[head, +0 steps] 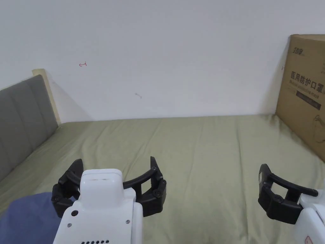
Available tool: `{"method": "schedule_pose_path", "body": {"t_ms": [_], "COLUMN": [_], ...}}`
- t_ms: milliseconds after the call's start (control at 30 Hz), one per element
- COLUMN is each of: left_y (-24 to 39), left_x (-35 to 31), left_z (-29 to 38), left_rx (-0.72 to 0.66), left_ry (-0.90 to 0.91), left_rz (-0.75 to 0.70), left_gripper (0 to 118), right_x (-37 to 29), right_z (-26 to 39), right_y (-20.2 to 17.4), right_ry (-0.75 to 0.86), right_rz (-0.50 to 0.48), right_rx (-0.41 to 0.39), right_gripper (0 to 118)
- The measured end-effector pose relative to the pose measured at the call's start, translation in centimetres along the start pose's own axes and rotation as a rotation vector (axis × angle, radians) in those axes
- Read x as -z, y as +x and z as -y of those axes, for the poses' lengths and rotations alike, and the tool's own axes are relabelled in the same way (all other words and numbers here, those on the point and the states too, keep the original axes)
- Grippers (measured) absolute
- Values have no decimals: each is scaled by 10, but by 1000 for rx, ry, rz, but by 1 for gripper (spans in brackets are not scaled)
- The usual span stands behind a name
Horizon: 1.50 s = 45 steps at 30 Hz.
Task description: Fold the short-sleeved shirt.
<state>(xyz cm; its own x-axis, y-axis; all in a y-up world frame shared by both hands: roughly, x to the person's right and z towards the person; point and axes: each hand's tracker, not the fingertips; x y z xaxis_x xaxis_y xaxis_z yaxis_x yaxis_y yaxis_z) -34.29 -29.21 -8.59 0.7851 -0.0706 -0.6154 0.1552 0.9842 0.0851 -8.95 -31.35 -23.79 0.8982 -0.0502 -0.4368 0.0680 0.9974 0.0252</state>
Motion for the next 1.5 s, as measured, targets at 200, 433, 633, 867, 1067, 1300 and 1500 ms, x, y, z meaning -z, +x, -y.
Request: {"method": "schedule_pose_path", "body": {"t_ms": [200,433,633,867,1067,1300,1500], "left_y": [-14,-11,1,4,3,11,0], "left_x": [17,6,-1,2,-1,2,6], "left_z": [6,4,0,-4,3,7,12], "left_rx": [-36,-54,16,2,34,-3,-22], "left_ry": [-44,-1,5,-73,-132,-144,-192], "left_rz": [-20,-13,-17,4,70,94,89], "left_gripper": [118,118,118,103,3,0,0], "right_x": [-2,1,-2,-4,-1,2,5], "right_z": [0,-2,-2,-6,-9,-4,-4], "right_y": [0,1,2,4,19,25,20], "right_ry": [9,-38,-18,-12,-78,-134,-141], "right_rz": [19,46,32,-32,-95,-49,-72], "right_rx": [-3,-4,9,36,176,137,103], "right_gripper": [118,118,118,100,8,0,0]}}
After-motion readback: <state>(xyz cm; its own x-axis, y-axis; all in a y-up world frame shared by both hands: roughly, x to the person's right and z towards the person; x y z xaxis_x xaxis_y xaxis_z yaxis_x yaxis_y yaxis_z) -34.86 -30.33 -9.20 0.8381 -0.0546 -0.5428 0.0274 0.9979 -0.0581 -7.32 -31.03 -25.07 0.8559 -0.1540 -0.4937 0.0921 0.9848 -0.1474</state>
